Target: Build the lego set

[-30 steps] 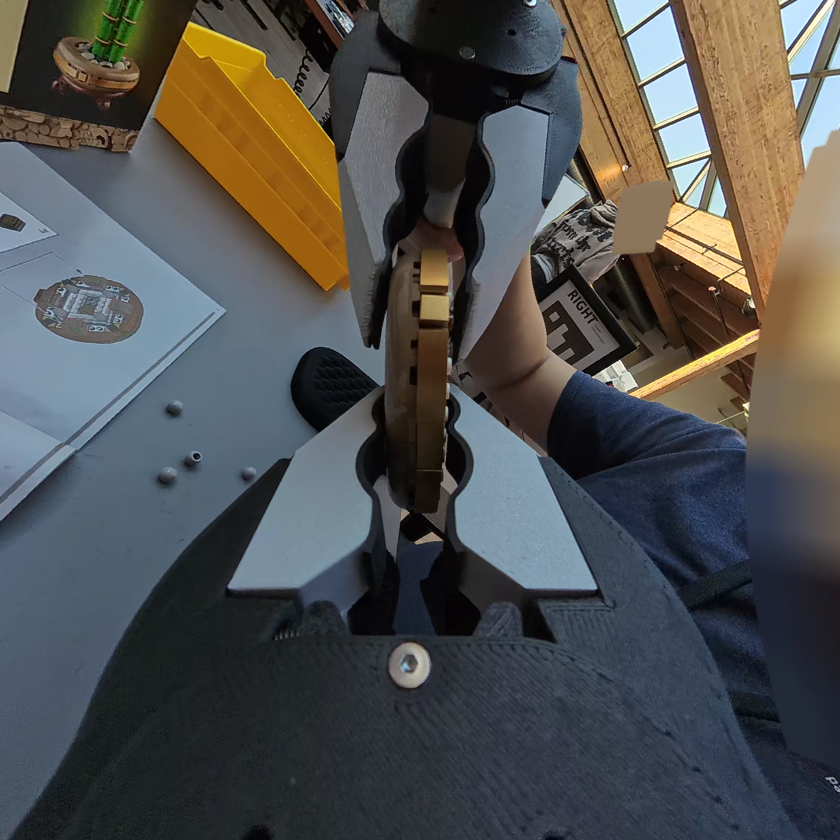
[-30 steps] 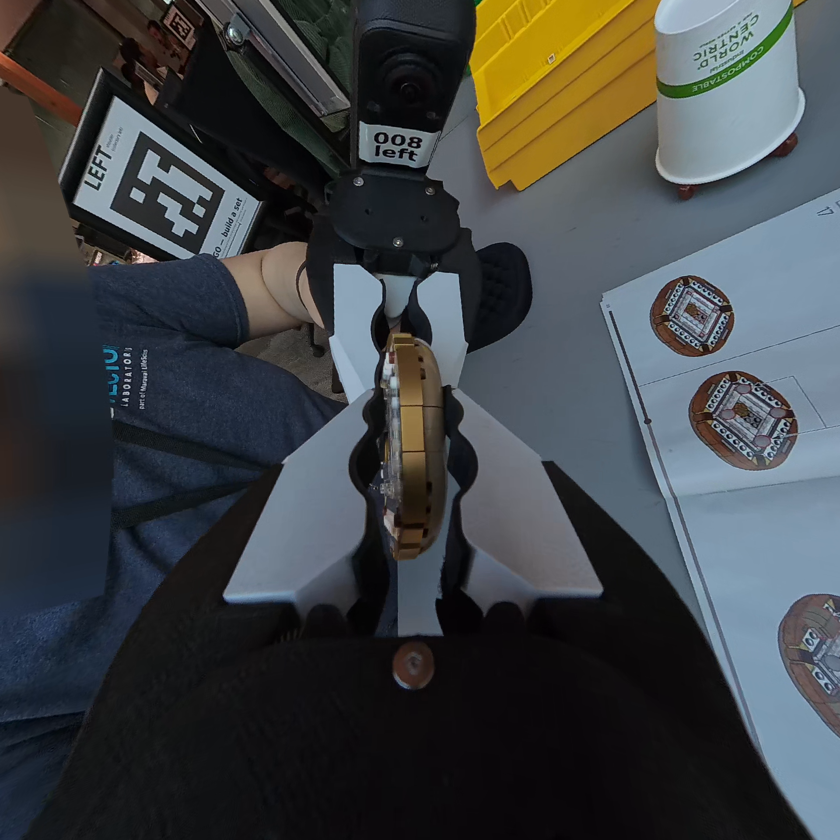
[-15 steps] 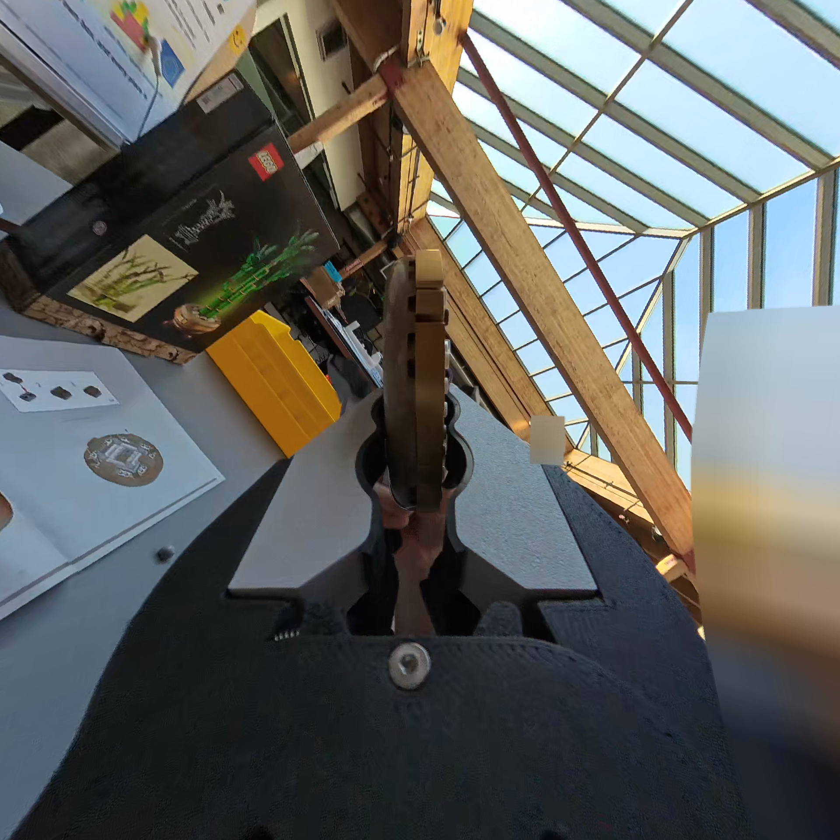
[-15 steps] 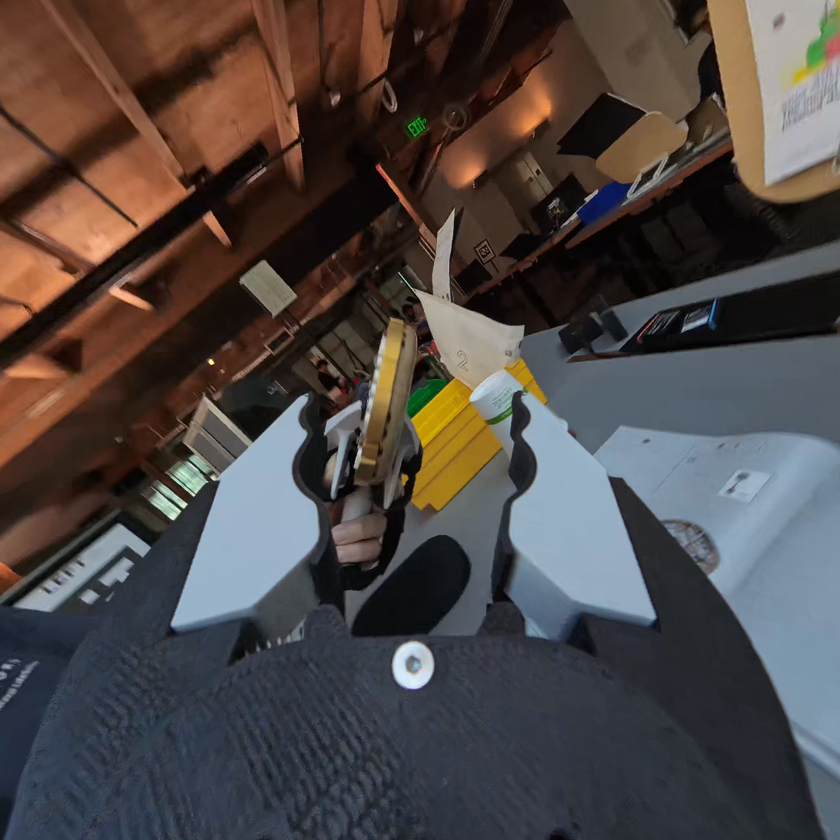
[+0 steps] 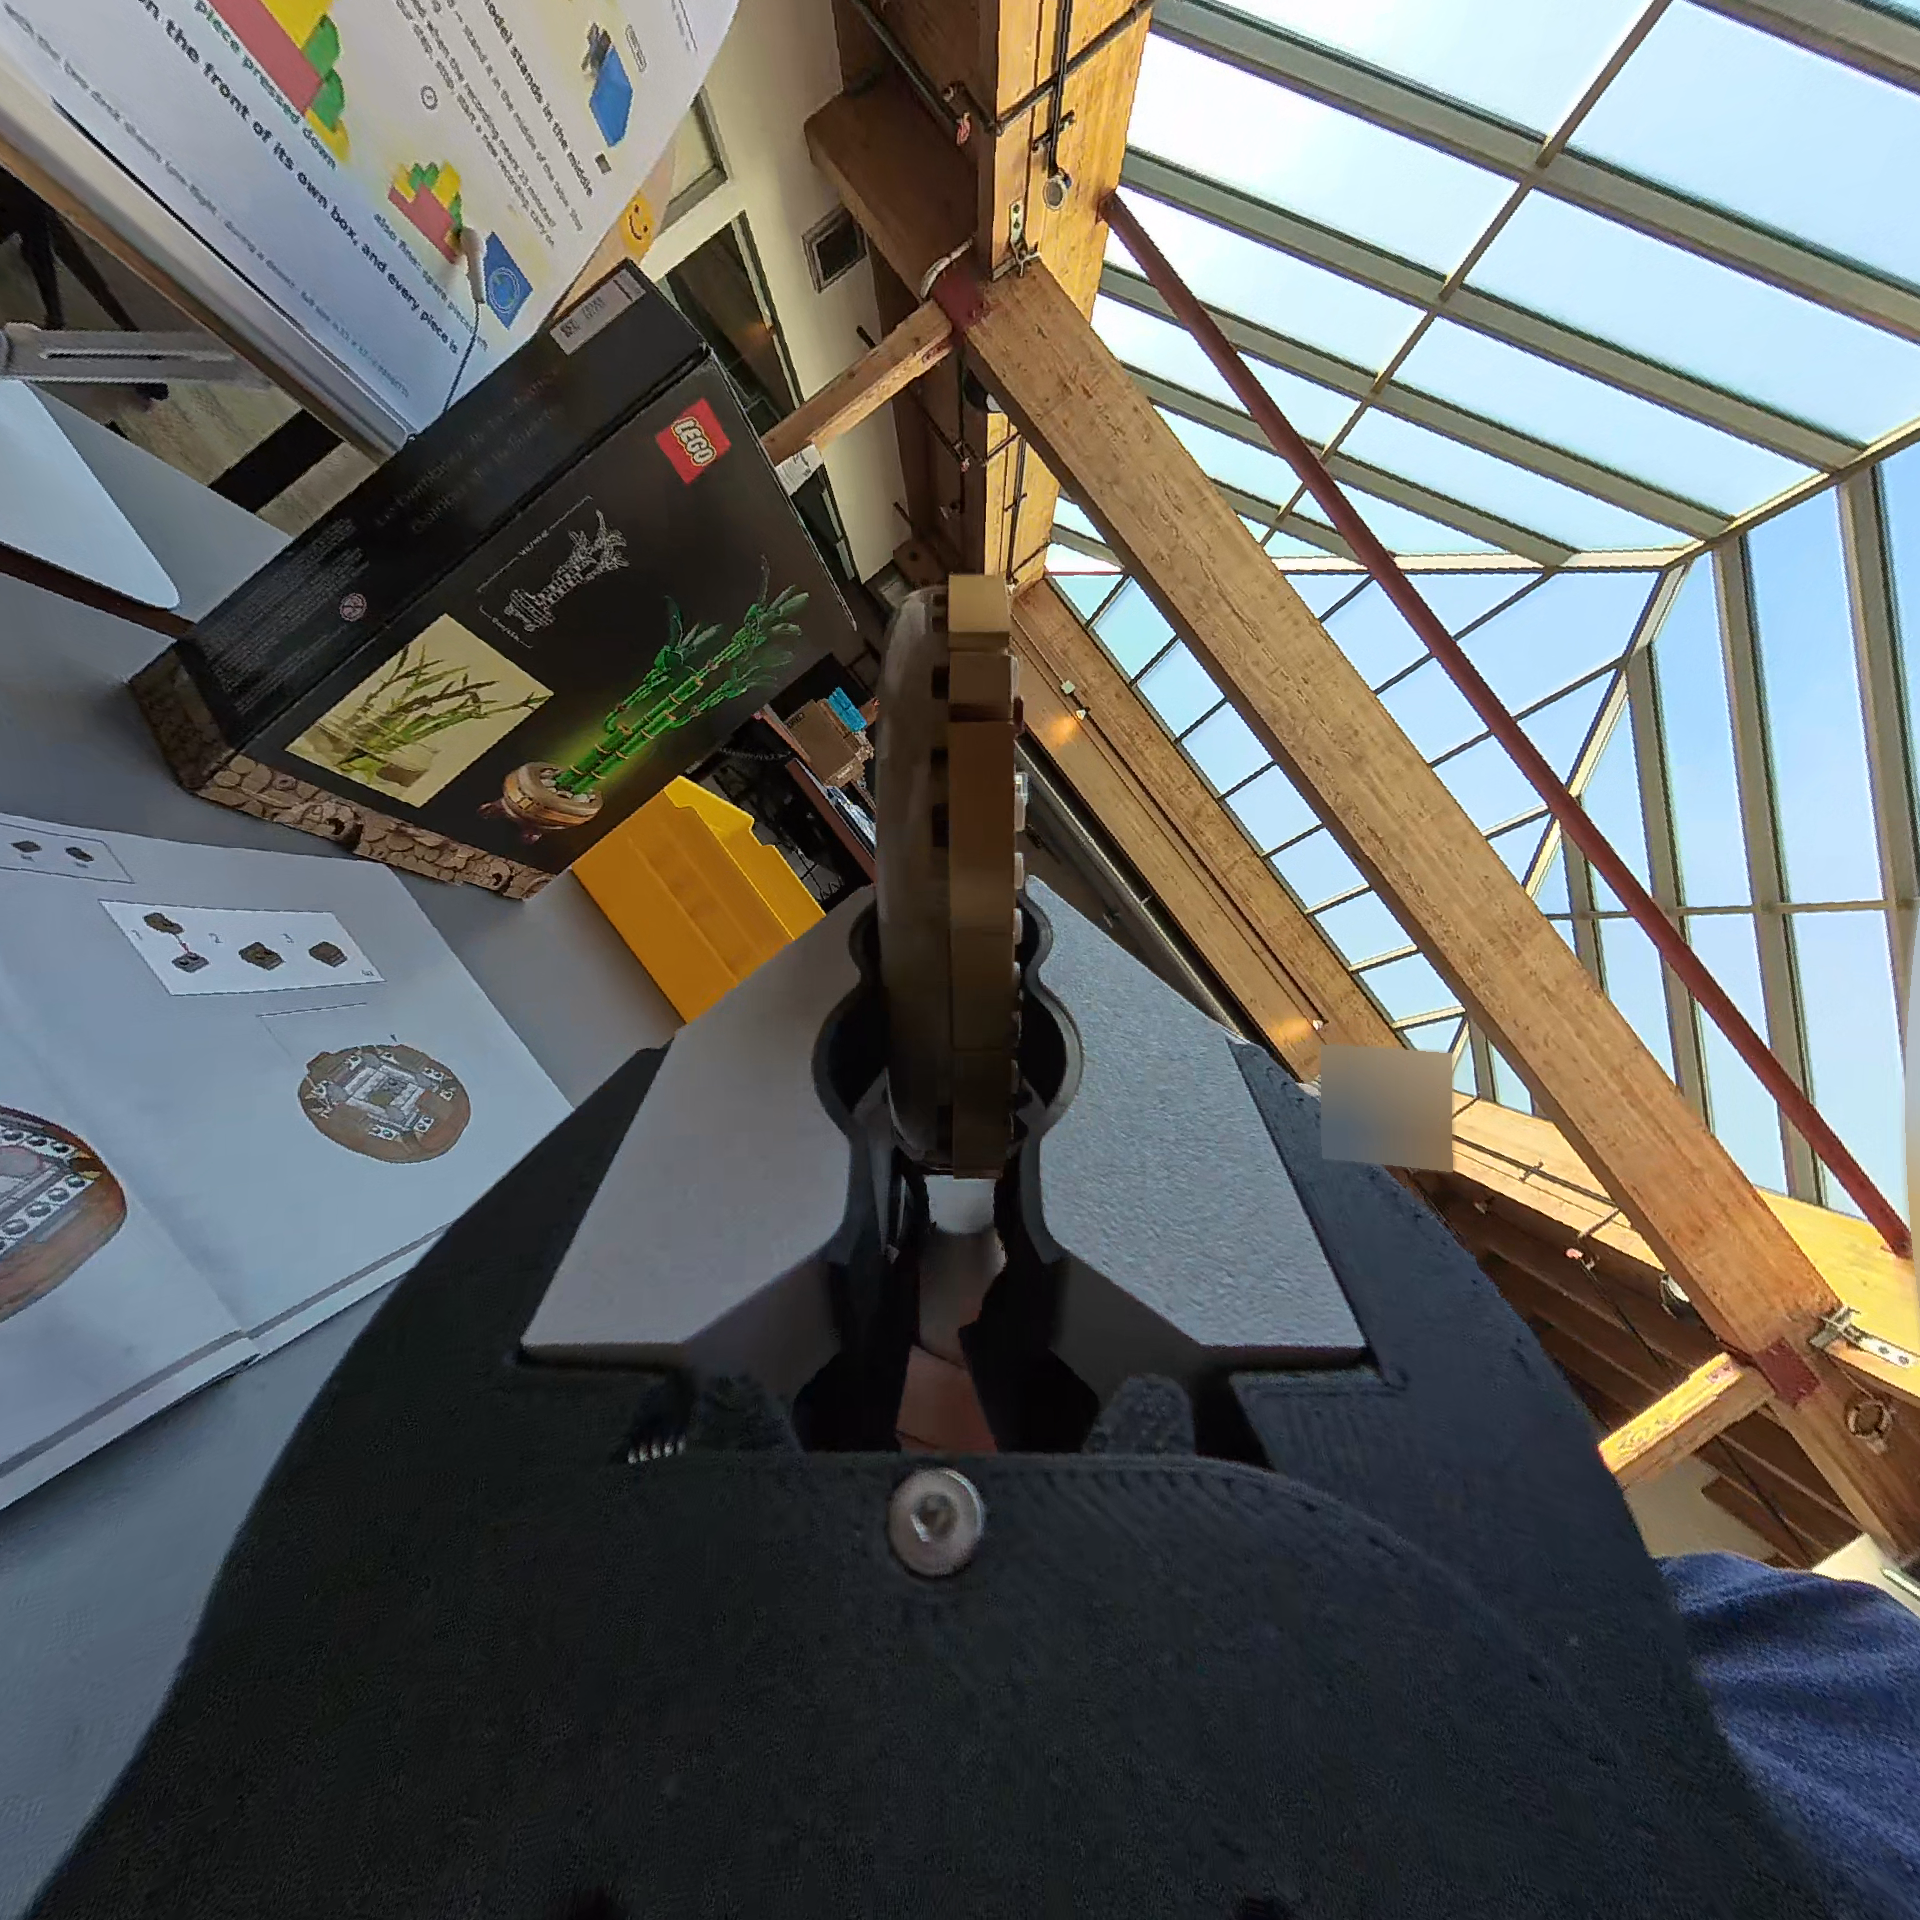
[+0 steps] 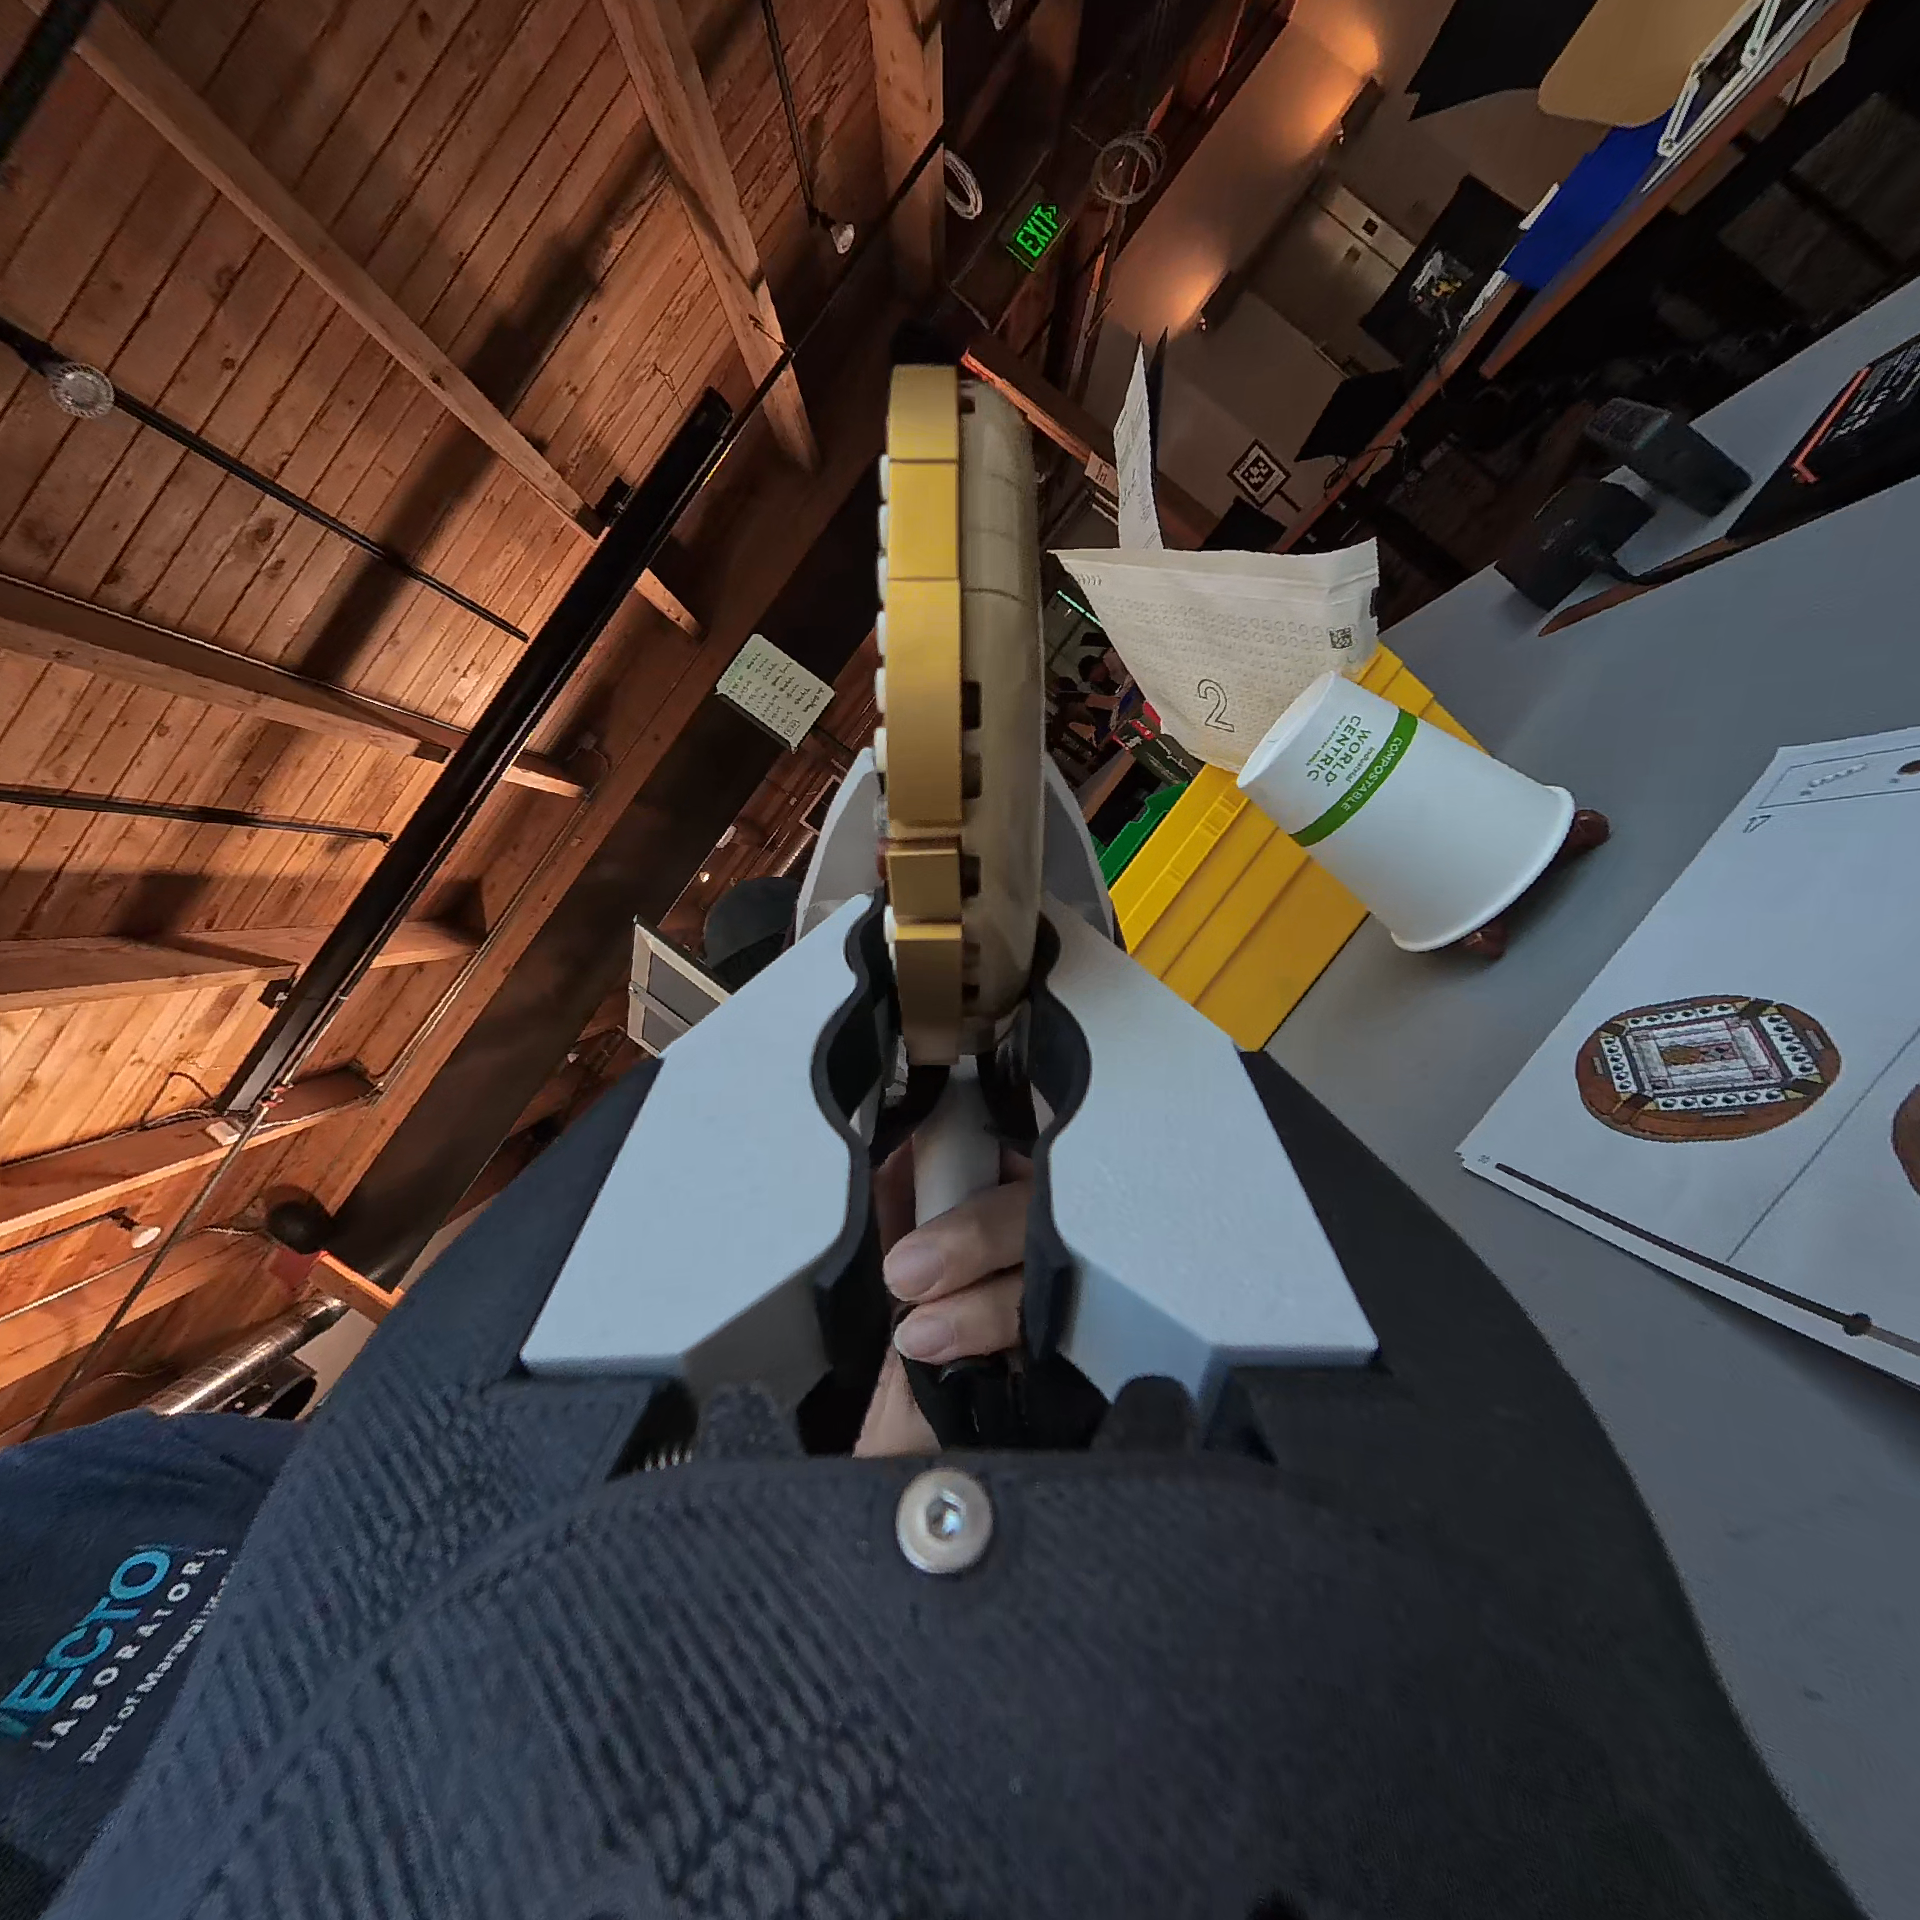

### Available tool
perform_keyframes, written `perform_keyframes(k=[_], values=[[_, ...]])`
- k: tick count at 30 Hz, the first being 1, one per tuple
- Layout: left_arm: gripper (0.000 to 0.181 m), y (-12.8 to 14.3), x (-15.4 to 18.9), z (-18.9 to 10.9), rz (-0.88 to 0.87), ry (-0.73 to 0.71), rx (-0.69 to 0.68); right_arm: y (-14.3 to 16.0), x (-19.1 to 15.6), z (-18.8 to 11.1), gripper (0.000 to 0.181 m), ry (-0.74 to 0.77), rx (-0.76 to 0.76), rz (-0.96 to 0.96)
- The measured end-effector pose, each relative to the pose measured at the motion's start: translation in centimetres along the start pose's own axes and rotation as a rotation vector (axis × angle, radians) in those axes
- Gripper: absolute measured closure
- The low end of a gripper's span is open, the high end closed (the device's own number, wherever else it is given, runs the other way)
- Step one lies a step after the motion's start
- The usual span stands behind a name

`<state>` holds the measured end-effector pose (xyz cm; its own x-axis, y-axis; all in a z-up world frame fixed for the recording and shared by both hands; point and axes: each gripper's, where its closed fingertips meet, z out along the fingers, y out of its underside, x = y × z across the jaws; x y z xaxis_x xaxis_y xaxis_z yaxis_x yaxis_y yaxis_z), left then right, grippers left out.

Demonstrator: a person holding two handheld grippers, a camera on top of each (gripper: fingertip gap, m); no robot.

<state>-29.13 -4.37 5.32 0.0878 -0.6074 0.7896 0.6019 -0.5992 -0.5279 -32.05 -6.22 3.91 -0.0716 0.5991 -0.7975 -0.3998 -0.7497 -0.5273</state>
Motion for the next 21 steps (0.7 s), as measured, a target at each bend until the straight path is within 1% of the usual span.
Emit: perform_keyframes(k=[13, 17, 20, 21], values=[[0.162, 0.2, -0.1, -0.3, -0.003, -0.007, -0.005, 0.6, 0.1, -0.2, 0.161, 0.007, -0.045, 0.007], [0.162, 0.4, -0.2, -0.5, -0.04, 0.011, 0.001, 0.9, 0.3, -0.2, 0.161, 0.036, -0.069, -0.045], [0.162, 0.6, 0.3, -0.7, -0.025, 0.022, -0.018, 1.1, -0.2, -0.3, 0.161, -0.009, -0.075, -0.07], [0.162, 0.8, 0.4, -0.9, -0.017, 0.017, -0.033, 1.3, -0.2, -0.6, 0.148, -0.004, -0.095, -0.085]])
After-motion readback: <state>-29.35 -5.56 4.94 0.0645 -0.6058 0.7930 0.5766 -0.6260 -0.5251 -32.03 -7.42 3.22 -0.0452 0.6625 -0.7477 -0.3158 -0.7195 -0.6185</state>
